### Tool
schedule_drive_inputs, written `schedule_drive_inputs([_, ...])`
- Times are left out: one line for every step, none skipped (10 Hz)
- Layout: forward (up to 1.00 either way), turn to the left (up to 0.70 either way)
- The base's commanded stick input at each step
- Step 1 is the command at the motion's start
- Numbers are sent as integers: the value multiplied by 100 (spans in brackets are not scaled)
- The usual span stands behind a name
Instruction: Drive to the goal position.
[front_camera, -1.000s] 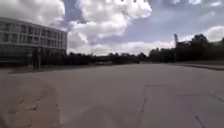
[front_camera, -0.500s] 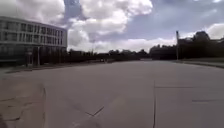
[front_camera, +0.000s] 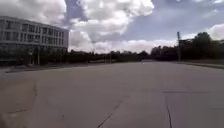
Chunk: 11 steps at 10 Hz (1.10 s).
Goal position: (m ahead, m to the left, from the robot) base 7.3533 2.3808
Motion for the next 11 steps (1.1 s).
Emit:
schedule_drive_inputs([70, 0])
schedule_drive_inputs([70, 0])
schedule_drive_inputs([70, 0])
schedule_drive_inputs([70, 0])
schedule_drive_inputs([70, 0])
schedule_drive_inputs([70, 0])
schedule_drive_inputs([70, 0])
schedule_drive_inputs([70, 0])
schedule_drive_inputs([70, -1])
schedule_drive_inputs([70, -22])
schedule_drive_inputs([70, -35])
